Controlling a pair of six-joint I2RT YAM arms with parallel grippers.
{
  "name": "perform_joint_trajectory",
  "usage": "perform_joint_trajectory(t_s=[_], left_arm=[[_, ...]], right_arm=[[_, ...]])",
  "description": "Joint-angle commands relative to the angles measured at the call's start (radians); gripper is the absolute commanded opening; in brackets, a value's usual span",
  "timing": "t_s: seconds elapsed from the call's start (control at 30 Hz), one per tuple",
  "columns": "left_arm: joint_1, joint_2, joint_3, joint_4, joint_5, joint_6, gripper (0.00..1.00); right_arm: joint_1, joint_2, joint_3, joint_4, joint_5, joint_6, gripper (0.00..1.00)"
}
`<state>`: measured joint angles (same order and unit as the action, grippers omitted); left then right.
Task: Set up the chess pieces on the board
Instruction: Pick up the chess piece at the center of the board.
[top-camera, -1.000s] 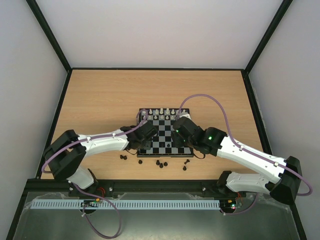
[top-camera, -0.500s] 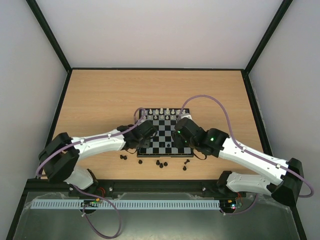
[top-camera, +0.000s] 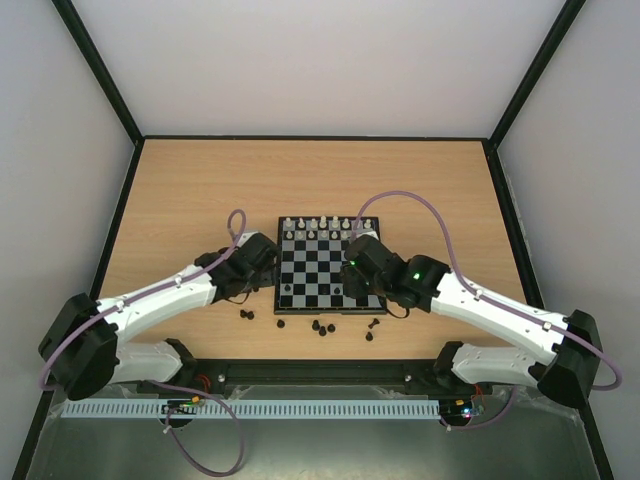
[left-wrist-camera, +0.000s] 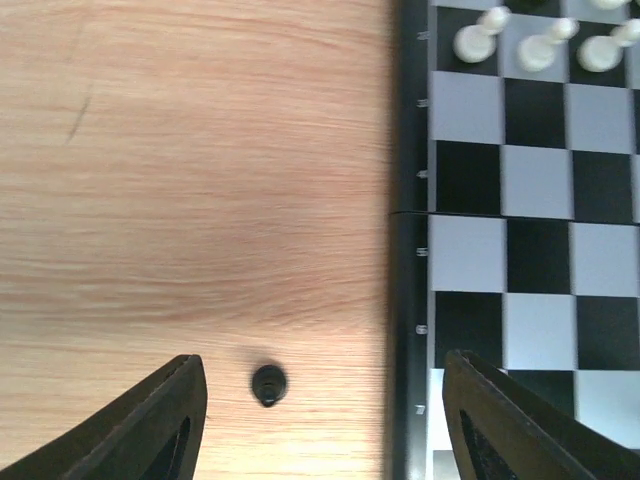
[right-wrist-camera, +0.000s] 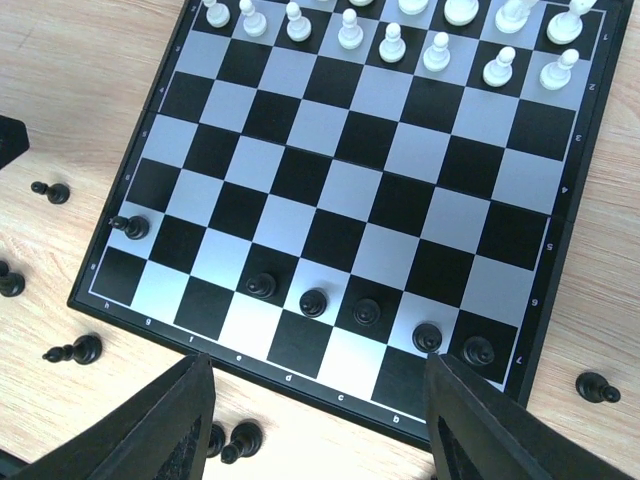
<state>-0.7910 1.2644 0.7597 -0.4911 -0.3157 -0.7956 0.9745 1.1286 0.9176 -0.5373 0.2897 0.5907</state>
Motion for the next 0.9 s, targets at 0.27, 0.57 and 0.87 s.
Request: perform_joint_trajectory(t_s=[0.27, 0.57, 0.87], left_arm=[[0.071, 0.003, -0.086, 0.051, 0.035, 0.017, 0.72], [0.074, 0.103, -0.097, 0.123, 0.069, 0.038, 0.68], [0.081, 0.124, -0.14, 0.137, 0.093, 0.035, 0.36]], right_arm=[[-0.004, 0.011, 0.012, 0.004, -0.029, 0.004, 0.59], [-0.005, -0.008, -0.022, 0.013, -0.033, 0.024, 0.59], [-0.005, 0.001, -0.02, 0.01, -0.032, 0.017, 0.58]])
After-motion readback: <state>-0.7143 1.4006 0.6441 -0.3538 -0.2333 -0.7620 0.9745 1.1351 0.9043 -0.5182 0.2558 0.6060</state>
